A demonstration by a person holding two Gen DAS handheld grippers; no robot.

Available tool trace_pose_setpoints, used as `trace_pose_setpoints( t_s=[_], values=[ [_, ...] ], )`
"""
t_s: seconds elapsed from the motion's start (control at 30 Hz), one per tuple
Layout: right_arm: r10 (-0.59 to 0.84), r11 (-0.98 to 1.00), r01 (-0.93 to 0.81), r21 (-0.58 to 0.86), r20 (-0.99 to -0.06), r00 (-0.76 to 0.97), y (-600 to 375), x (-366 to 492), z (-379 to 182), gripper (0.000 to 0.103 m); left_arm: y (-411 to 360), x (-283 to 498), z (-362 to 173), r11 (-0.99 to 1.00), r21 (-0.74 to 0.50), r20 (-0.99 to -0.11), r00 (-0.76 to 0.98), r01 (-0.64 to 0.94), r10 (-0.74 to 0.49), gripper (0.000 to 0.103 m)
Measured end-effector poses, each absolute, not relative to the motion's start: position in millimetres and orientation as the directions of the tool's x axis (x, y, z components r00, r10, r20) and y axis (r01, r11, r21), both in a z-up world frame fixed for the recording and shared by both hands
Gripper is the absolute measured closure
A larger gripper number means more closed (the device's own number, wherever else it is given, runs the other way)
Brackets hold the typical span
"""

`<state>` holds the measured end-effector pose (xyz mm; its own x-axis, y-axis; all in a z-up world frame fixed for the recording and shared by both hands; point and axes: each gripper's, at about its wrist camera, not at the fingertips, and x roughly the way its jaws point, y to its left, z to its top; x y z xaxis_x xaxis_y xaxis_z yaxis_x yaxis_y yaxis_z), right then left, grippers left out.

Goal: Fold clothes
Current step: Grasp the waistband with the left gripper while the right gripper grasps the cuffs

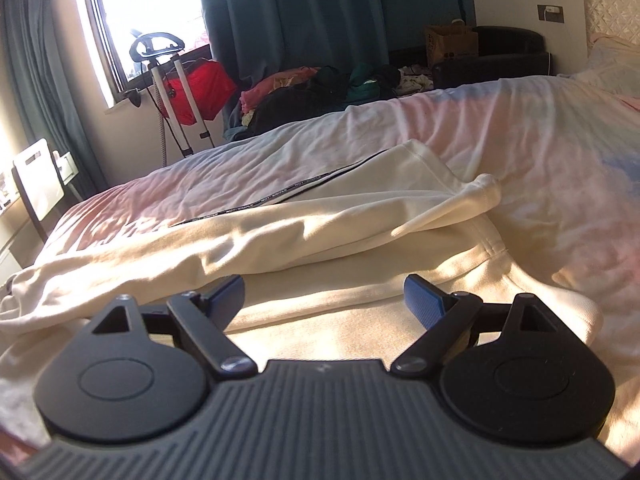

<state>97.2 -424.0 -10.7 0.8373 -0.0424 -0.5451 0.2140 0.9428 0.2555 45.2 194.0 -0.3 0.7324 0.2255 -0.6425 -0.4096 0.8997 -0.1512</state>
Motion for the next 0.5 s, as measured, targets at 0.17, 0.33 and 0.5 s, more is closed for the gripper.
trace_pose_setpoints(
  t_s=[0.17,0.33,0.5],
  values=[
    [-0.143,0.890,0.343,0.301,-0.530,0.836,-448.6,83.5,-8.1,0.015,252.0,40.1,0.3,0.784,-0.259,-0.676,0.686,-0.564,0.270,0.004],
    [-0.296,0.729,0.531,0.432,-0.501,0.814,-492.5,51.1,-9.5,0.015,305.7,27.1,-16.9,0.626,-0.390,-0.709,0.654,-0.675,0.263,0.004],
    [-0.369,0.447,0.679,0.582,-0.571,0.733,-543.3,14.3,-36.8,0.014,344.8,11.5,-40.1,0.478,-0.531,-0.713,0.674,-0.700,0.195,0.004]
  ],
)
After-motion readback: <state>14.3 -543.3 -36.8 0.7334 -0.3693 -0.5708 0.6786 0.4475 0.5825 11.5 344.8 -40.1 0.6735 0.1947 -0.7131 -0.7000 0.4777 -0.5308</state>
